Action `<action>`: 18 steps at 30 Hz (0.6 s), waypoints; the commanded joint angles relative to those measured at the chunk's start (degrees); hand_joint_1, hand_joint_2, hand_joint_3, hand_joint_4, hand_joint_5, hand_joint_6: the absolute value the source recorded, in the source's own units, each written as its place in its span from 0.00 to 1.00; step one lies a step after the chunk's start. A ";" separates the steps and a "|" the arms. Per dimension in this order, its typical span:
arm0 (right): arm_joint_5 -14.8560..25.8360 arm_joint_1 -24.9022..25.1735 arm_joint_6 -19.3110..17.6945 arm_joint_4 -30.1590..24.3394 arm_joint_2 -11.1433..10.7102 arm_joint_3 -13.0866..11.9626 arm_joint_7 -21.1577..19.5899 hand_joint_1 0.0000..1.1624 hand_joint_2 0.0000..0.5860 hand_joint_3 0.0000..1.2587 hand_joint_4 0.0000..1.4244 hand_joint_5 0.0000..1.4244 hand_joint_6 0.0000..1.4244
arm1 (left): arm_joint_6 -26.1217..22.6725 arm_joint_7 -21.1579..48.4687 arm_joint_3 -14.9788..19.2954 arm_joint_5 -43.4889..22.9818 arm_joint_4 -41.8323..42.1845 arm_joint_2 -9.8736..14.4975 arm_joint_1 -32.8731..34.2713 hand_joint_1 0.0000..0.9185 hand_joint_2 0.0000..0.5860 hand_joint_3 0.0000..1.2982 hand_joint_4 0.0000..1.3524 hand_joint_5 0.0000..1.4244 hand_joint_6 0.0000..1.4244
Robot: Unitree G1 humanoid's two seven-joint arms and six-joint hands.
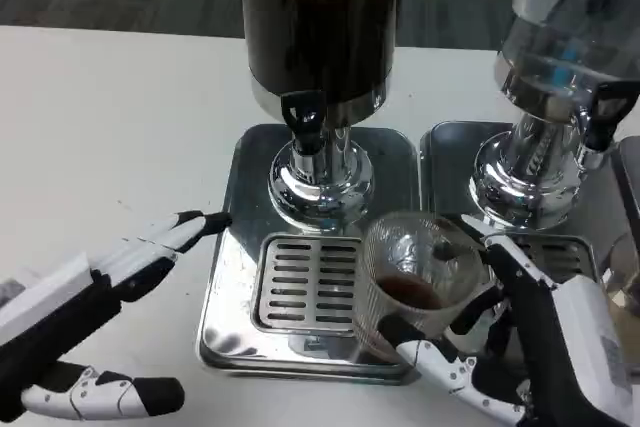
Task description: Grasp the cup under the faucet to collect the drink, then remove the cup.
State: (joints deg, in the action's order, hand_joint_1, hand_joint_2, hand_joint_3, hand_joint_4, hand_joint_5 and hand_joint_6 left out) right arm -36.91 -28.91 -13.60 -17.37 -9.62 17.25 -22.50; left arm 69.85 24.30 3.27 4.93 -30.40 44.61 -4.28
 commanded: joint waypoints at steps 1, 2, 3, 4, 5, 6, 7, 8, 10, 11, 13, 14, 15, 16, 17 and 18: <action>0.95 -1.65 -2.93 -3.21 -0.02 -0.38 0.17 0.66 0.35 0.38 0.39 0.59 0.80 | -0.10 0.54 -0.66 -1.67 1.78 1.16 -1.78 0.00 0.11 0.00 0.00 0.00 0.03; 0.78 -2.18 -3.01 -3.68 -0.05 -0.41 0.14 0.66 0.35 0.39 0.39 0.59 0.80 | -0.18 0.54 -0.59 -1.91 1.99 1.21 -2.05 0.00 0.10 0.00 0.00 0.00 0.03; 0.64 -2.52 -3.10 -3.96 -0.05 -0.46 0.13 0.66 0.35 0.39 0.39 0.59 0.80 | -0.28 0.54 -0.52 -2.13 2.13 1.25 -2.29 0.00 0.10 0.00 0.00 0.00 0.03; 0.64 -2.86 -3.18 -4.25 -0.11 -0.50 0.32 0.66 0.35 0.39 0.39 0.59 0.80 | -0.40 0.56 -0.45 -2.31 2.32 1.28 -2.49 0.00 0.10 0.00 0.00 0.00 0.03; 0.74 -3.21 -3.31 -4.41 -0.13 -0.47 0.53 0.66 0.35 0.39 0.39 0.59 0.80 | -0.49 0.64 -0.43 -2.58 2.49 1.33 -2.69 0.00 0.10 0.00 0.00 0.00 0.03; 0.84 -3.60 -3.49 -4.56 -0.18 -0.37 0.77 0.66 0.35 0.39 0.39 0.59 0.80 | -0.57 0.72 -0.45 -2.80 2.64 1.40 -2.90 0.00 0.10 0.00 0.00 0.00 0.03; 0.65 -4.08 -3.67 -4.85 -0.28 -0.32 0.86 0.66 0.35 0.39 0.39 0.59 0.80 | -0.60 0.83 -0.53 -3.05 2.86 1.46 -3.22 0.00 0.10 0.00 0.00 0.00 0.03; 0.70 -4.63 -3.89 -5.09 -0.28 -0.36 0.77 0.66 0.35 0.39 0.39 0.59 0.80 | -0.63 0.92 -0.63 -3.23 3.07 1.50 -3.53 0.00 0.10 0.00 0.00 0.00 0.03; 0.88 -5.30 -4.17 -5.46 -0.28 -0.58 0.80 0.67 0.35 0.39 0.39 0.60 0.81 | -0.67 0.99 -0.71 -3.37 3.43 1.49 -3.98 0.00 0.10 0.00 0.00 0.00 0.04; 0.87 -5.66 -4.35 -5.74 -0.24 -0.67 0.79 0.67 0.35 0.39 0.39 0.60 0.81 | -0.74 1.04 -0.75 -3.48 3.56 1.50 -4.13 0.00 0.10 0.00 0.00 0.00 0.04; 0.82 -6.16 -4.69 -6.24 -0.27 -0.82 0.99 0.67 0.35 0.39 0.39 0.60 0.81 | -0.80 1.21 -0.82 -3.78 3.78 1.55 -4.41 0.00 0.10 0.00 0.00 0.00 0.04; 0.61 -6.56 -4.87 -6.70 -0.31 -0.87 1.07 0.67 0.35 0.39 0.39 0.60 0.81 | -0.82 1.38 -0.84 -3.96 3.87 1.58 -4.54 0.00 0.10 0.00 0.00 0.00 0.04; 0.65 -7.02 -5.06 -7.18 -0.40 -0.96 1.25 0.67 0.34 0.39 0.39 0.61 0.81 | -0.75 1.50 -0.84 -4.11 4.11 1.62 -4.78 0.00 0.10 0.00 0.00 0.00 0.04; 0.71 -7.46 -5.20 -7.55 -0.47 -1.04 1.35 0.67 0.34 0.39 0.39 0.61 0.81 | -0.70 1.58 -0.83 -4.21 4.35 1.64 -5.02 0.00 0.10 0.00 0.00 0.00 0.04; 0.78 -7.84 -5.36 -7.79 -0.50 -1.13 1.35 0.68 0.34 0.39 0.39 0.61 0.81 | -0.68 1.61 -0.82 -4.24 4.51 1.63 -5.17 0.00 0.10 0.00 0.00 0.00 0.04; 0.97 -8.06 -5.47 -7.92 -0.52 -1.20 1.51 0.68 0.34 0.39 0.39 0.61 0.81 | -0.62 1.67 -0.83 -4.42 4.75 1.65 -5.43 0.00 0.10 0.00 0.00 0.00 0.04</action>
State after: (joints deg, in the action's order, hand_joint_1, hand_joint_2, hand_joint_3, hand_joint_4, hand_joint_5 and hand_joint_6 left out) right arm -36.75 -36.37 -16.14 -23.12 -9.95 16.36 -20.87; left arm 69.33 25.12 3.08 1.35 -26.87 45.10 -8.80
